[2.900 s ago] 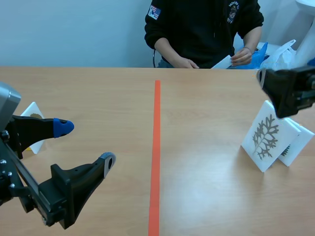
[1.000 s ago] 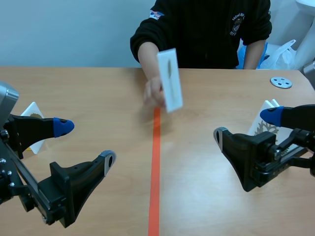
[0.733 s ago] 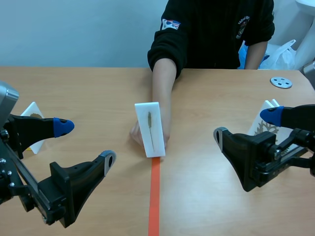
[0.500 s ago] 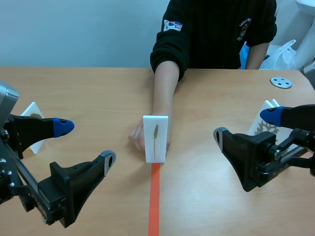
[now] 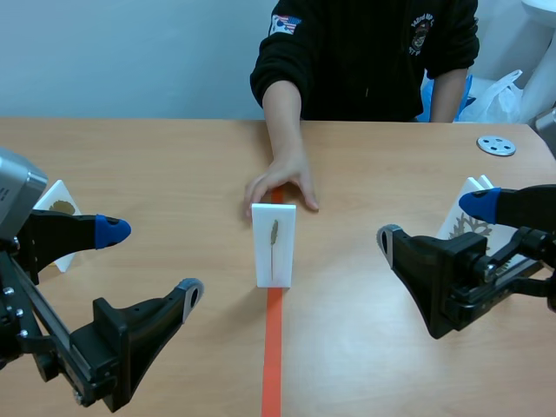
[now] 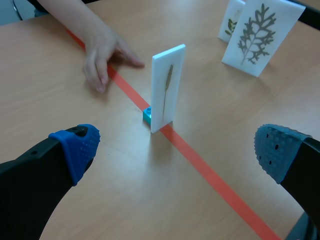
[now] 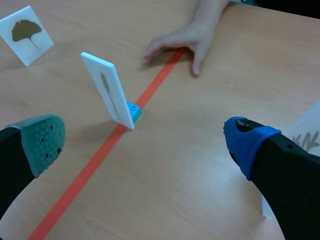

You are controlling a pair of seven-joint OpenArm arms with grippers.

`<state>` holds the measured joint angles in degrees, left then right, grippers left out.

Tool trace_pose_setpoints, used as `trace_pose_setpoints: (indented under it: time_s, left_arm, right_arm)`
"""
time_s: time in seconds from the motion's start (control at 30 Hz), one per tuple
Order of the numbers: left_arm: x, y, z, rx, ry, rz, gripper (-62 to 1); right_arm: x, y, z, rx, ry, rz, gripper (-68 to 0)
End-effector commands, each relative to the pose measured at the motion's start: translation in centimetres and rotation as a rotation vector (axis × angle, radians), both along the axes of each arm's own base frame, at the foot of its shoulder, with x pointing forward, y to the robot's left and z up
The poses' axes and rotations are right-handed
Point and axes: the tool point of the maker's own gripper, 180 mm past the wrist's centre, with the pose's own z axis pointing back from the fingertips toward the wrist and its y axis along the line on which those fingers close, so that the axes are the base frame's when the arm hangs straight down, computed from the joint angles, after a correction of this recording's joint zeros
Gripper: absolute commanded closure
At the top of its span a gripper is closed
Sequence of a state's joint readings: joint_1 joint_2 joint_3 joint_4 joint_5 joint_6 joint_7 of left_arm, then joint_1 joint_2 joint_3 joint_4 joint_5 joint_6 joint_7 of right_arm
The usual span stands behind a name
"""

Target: Sort the leaf by its shape. The table is split by an orange tape line. A compound leaf with several leaflets goes to the left side, a simple leaf with one blade goes to the right side. Return to the home posture when a red brick is placed on the table.

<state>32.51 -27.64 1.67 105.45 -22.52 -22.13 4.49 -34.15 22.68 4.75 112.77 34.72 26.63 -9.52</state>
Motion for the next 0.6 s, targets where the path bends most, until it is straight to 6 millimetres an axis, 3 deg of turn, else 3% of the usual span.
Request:
trace_pose_setpoints:
  time_s: [0.0, 0.37, 0.57]
  left_arm:
    - [0.4, 0.1, 0.7, -0.013, -0.026, 0.005, -62.3]
    - [1.8, 0.2, 1.5, 0.018, -0.08, -0.001, -62.3]
    - [3.5, 1.2, 0.6, 0.035, -0.084, 0.014, -62.3]
  right_arm:
    - [0.4, -0.3, 0.6, 0.001, -0.022, -0.003, -67.9]
    - [0.4, -0.3, 0.6, 0.0, -0.022, -0.003, -67.9]
    - [0.4, -0.3, 0.6, 0.001, -0.022, -0.003, -67.9]
